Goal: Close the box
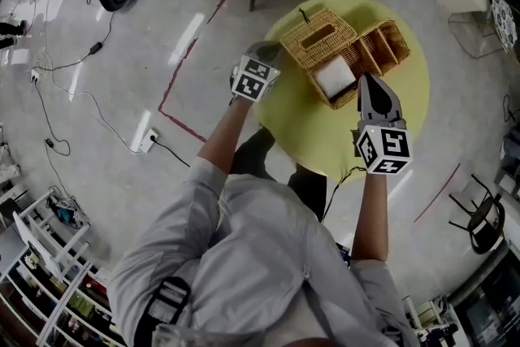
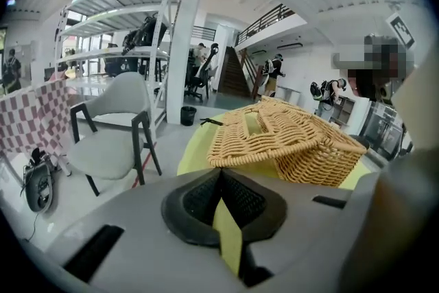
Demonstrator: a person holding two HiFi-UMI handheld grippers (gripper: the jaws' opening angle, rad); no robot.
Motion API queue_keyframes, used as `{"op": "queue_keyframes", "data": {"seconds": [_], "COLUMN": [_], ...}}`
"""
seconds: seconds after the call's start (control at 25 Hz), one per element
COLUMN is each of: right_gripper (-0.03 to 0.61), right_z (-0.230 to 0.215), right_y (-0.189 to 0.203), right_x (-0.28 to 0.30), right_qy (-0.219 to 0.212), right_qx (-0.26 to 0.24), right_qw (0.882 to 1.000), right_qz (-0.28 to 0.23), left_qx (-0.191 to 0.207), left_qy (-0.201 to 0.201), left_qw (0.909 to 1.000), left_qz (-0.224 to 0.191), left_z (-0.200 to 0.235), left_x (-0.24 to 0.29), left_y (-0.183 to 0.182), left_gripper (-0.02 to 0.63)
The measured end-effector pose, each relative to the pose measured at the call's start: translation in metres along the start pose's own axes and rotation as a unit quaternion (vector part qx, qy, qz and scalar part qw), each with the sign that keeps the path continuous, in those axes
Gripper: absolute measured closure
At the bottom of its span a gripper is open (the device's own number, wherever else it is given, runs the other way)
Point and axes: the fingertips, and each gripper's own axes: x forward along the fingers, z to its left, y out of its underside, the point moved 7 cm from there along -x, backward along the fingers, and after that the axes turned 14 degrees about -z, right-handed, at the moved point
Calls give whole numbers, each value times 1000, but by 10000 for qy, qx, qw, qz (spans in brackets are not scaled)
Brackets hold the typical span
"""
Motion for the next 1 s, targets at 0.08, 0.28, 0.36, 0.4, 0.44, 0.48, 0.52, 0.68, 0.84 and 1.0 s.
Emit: {"op": "queue_keyframes", "data": {"seconds": [0.08,0.28,0.36,0.4,0.44,0.48,0.52,0.68,0.84,1.0], "right_gripper": [555,555,555,555,555,555,555,555,555,555], "right_z": [-1,0,0,-1,-1,-2,-2,-4,-9,-15], "right_y": [0,-6,-10,-11,-13,-15,-17,-26,-38,-52], "right_x": [0,-4,-5,-7,-9,-11,-14,-25,-41,-54], "right_qy": [24,89,119,137,154,172,191,290,443,599], "right_qx": [-1,-14,-30,-36,-44,-52,-62,-116,-146,-159], "right_qw": [10000,9999,9999,9998,9998,9997,9996,9990,9977,9961], "right_qz": [-1,-59,-91,-109,-130,-153,-180,-329,-499,-622], "left_qx": [-17,-25,8,33,56,73,88,123,11,-83], "left_qy": [-20,84,128,132,136,150,176,365,632,763], "left_qw": [9998,9983,9970,9962,9954,9945,9937,9921,9909,9902], "left_qz": [-195,-578,-764,-857,-947,-1031,-1107,-1195,-1187,-1165], "left_z": [4,4,2,1,0,-2,-3,-8,-18,-32], "left_x": [-2,-11,-15,-17,-19,-22,-24,-30,-36,-43], "left_y": [-5,-22,-30,-34,-38,-41,-45,-58,-70,-84], "left_gripper": [584,584,584,584,584,584,584,584,584,584]}}
